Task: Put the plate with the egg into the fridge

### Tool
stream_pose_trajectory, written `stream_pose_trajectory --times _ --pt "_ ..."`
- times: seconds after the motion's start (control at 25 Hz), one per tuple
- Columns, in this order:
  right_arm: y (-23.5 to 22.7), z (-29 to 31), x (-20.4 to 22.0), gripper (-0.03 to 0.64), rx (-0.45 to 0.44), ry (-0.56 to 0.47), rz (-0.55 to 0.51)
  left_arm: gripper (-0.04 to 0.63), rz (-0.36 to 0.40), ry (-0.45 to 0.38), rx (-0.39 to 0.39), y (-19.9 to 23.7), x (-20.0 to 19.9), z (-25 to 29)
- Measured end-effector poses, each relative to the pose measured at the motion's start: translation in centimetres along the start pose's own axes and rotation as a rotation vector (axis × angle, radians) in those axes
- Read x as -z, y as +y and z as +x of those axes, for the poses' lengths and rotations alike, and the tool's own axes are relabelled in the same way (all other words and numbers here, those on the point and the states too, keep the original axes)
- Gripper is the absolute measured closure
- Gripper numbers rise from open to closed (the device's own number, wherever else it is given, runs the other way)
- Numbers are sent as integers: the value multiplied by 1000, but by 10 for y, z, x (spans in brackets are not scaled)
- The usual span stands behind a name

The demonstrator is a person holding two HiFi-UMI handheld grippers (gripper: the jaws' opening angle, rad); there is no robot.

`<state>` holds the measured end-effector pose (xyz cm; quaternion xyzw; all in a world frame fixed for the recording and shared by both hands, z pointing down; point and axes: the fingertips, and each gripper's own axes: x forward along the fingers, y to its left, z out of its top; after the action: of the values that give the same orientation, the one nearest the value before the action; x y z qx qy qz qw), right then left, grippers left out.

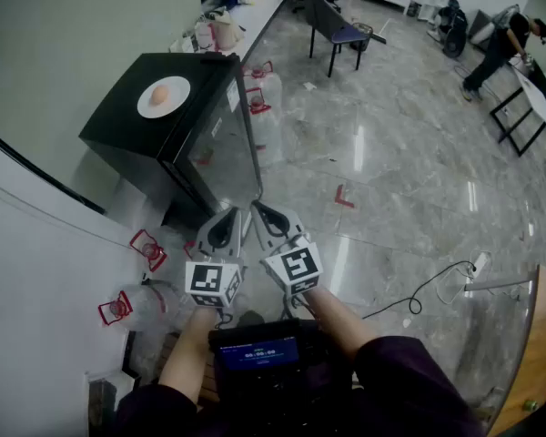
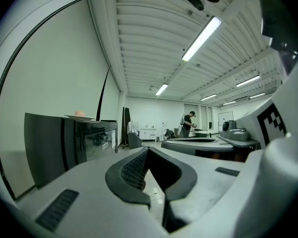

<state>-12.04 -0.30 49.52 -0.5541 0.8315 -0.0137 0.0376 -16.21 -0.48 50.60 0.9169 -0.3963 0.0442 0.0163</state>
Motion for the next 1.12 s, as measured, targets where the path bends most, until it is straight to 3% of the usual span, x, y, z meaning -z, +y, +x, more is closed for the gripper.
stream_pose_trajectory --times 0.4,0.68,0.84,1.12 --pt "19 21 17 609 -13 34 40 586 0 61 -54 36 24 -15" --pt "41 61 84 604 -8 250 85 584 -36 160 -112 92 65 -32" --pt "56 89 126 538 -5 373 91 584 -38 222 -126 125 90 -34" --pt "70 146 153 509 59 428 13 583 -35 247 -86 179 104 -20"
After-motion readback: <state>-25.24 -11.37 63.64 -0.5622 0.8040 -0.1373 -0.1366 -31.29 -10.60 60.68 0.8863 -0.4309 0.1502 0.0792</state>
